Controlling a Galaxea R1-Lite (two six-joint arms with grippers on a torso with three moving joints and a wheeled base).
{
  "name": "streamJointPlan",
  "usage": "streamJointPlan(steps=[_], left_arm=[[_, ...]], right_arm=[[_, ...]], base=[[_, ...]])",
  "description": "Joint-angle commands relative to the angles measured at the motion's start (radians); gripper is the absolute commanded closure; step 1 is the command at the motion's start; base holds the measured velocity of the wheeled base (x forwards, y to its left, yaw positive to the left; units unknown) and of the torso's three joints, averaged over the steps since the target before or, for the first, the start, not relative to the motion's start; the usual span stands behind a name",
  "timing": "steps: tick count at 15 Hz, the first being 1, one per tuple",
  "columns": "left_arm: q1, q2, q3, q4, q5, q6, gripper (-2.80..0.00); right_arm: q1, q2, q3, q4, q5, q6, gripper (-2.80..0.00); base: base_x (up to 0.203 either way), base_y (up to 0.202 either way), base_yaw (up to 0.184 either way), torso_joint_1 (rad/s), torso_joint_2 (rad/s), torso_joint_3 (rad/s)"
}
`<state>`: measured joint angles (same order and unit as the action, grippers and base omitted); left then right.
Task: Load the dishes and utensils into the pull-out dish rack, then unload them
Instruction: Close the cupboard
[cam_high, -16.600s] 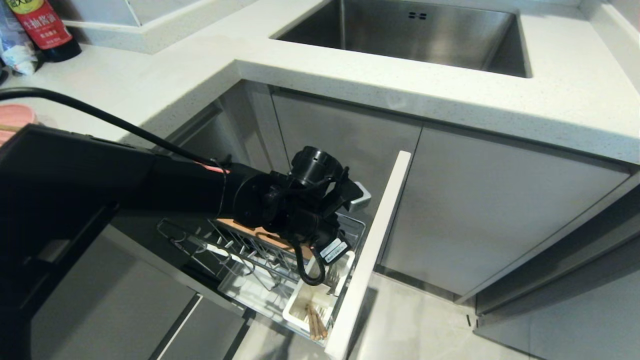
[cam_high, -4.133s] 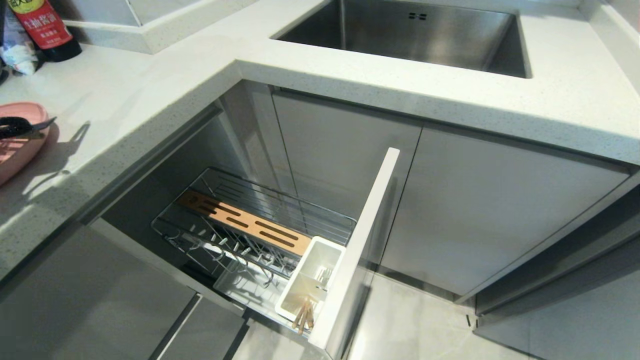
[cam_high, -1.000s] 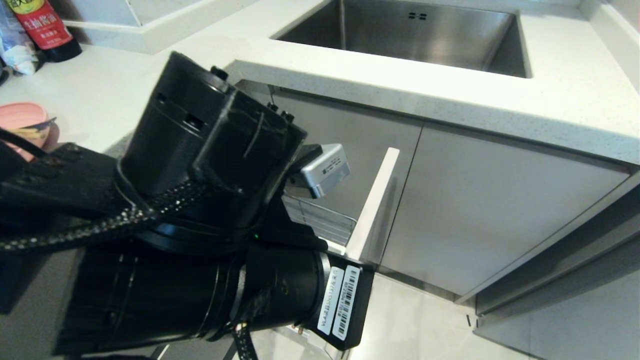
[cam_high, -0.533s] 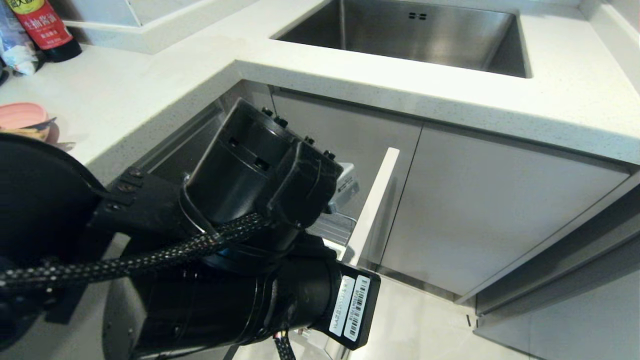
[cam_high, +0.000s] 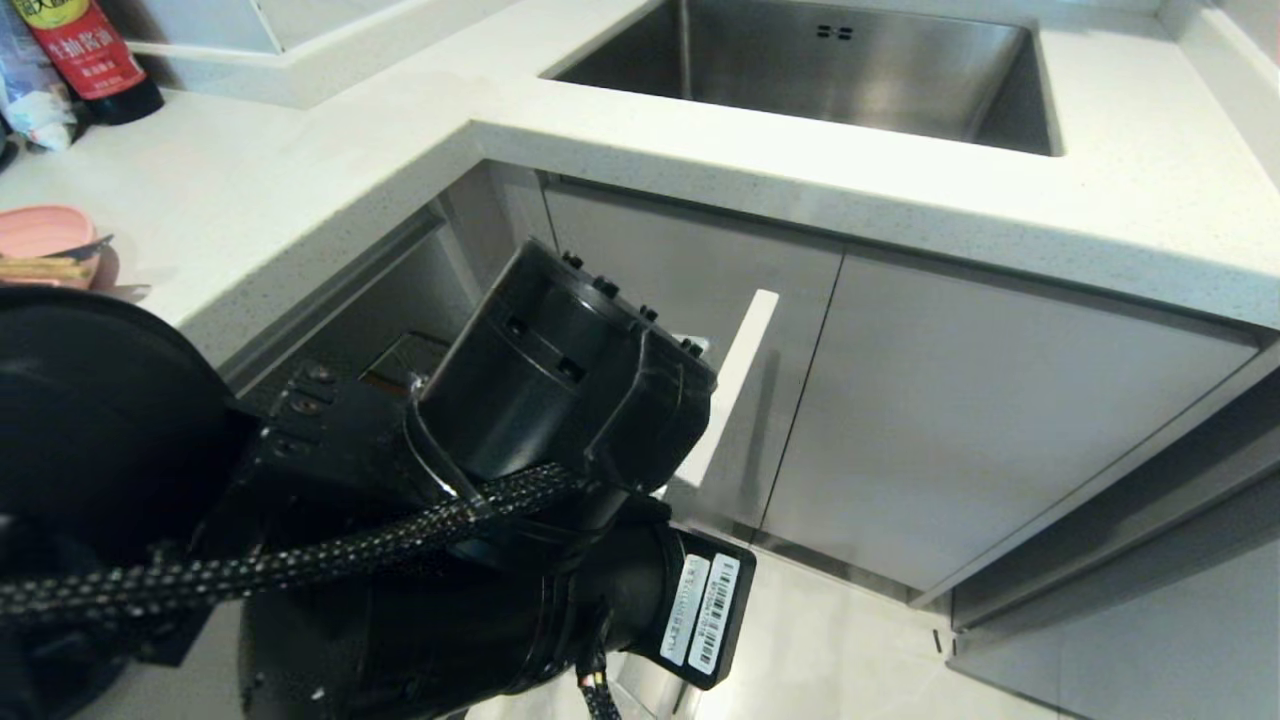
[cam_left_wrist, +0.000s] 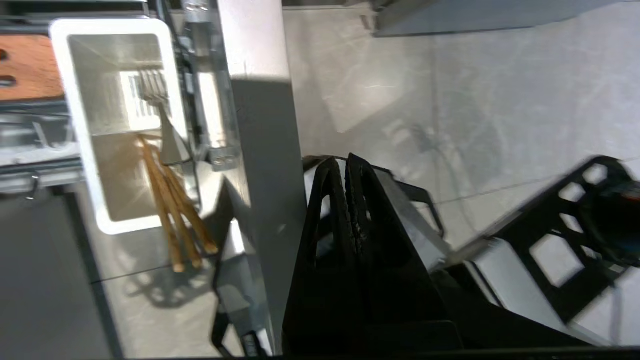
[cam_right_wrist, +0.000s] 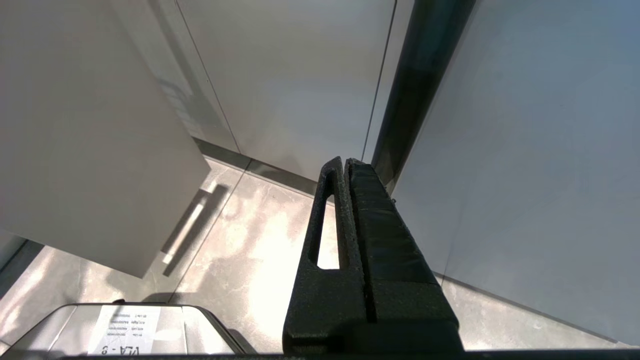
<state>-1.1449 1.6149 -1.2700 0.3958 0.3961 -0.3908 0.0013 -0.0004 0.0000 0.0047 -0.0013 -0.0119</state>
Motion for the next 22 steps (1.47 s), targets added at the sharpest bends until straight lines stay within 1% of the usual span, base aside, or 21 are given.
streamJointPlan(steps=[1, 3, 5, 8, 10, 13, 15, 18, 20, 22], left_arm=[[0.001, 0.013, 0.002, 0.003, 0.026, 0.001, 0.0], [0.005, 0.013, 0.003, 0.002, 0.066, 0.003, 0.0], [0.009, 0.01, 0.003, 0.002, 0.132, 0.005, 0.0], [0.023, 0.008, 0.012, 0.002, 0.255, 0.038, 0.0], [0.047, 0.002, 0.019, 0.001, 0.299, 0.065, 0.0], [0.084, -0.012, 0.026, 0.001, 0.332, 0.091, 0.0], [0.136, -0.014, 0.026, 0.001, 0.349, 0.106, 0.0], [0.23, -0.021, 0.024, -0.003, 0.374, 0.15, 0.0], [0.276, -0.036, 0.023, -0.005, 0.379, 0.184, 0.0], [0.316, -0.046, 0.022, -0.006, 0.383, 0.196, 0.0]], right_arm=[[0.0, 0.0, 0.0, 0.0, 0.0, 0.0, 0.0], [0.0, 0.0, 0.0, 0.0, 0.0, 0.0, 0.0], [0.0, 0.0, 0.0, 0.0, 0.0, 0.0, 0.0], [0.0, 0.0, 0.0, 0.0, 0.0, 0.0, 0.0], [0.0, -0.001, 0.0, 0.0, 0.0, 0.0, 0.0], [0.0, 0.0, 0.0, 0.0, 0.0, 0.0, 0.0], [0.0, 0.0, 0.0, 0.0, 0.0, 0.0, 0.0], [0.0, -0.001, 0.0, 0.001, 0.0, 0.0, 0.0], [0.0, 0.0, 0.0, 0.0, 0.0, 0.0, 0.0], [0.0, -0.001, 0.0, 0.0, 0.0, 0.0, 0.0]], base=[[0.0, 0.0, 0.0, 0.0, 0.0, 0.0], [0.0, 0.0, 0.0, 0.0, 0.0, 0.0], [0.0, 0.0, 0.0, 0.0, 0.0, 0.0], [0.0, 0.0, 0.0, 0.0, 0.0, 0.0], [0.0, 0.0, 0.0, 0.0, 0.0, 0.0], [0.0, 0.0, 0.0, 0.0, 0.0, 0.0], [0.0, 0.0, 0.0, 0.0, 0.0, 0.0], [0.0, 0.0, 0.0, 0.0, 0.0, 0.0], [0.0, 0.0, 0.0, 0.0, 0.0, 0.0], [0.0, 0.0, 0.0, 0.0, 0.0, 0.0]])
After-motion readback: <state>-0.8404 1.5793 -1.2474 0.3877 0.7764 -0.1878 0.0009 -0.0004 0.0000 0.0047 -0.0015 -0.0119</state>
